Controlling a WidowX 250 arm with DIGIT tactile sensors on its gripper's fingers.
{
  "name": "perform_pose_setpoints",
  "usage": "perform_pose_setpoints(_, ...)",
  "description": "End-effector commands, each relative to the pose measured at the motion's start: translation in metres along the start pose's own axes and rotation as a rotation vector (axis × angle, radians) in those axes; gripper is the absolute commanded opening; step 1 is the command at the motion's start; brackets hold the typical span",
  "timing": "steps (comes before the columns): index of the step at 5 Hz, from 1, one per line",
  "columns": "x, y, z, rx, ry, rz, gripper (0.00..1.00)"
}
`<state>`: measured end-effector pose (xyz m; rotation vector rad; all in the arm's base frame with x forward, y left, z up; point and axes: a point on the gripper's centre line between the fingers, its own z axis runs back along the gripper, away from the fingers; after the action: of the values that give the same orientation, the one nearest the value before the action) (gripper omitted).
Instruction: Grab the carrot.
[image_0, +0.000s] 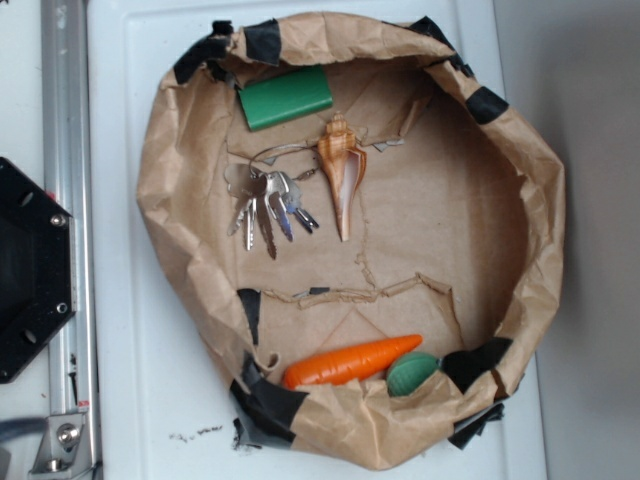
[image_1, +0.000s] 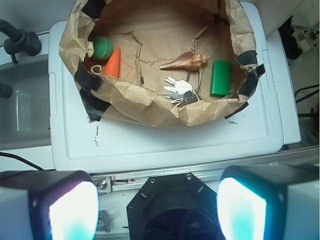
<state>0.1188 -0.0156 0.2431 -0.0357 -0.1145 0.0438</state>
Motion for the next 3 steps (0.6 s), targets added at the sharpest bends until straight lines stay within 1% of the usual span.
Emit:
perform_pose_setpoints(1, 0.000, 0.000, 0.000, 0.000, 0.000, 0.000, 1.00)
perform_pose_setpoints(2, 0.030, 0.012, -0.027, -0.012, 0.022, 0.126, 1.00)
perform_pose_setpoints(3, 0.057, 0.017, -0.052, -0.054, 0.028, 0.188, 1.00)
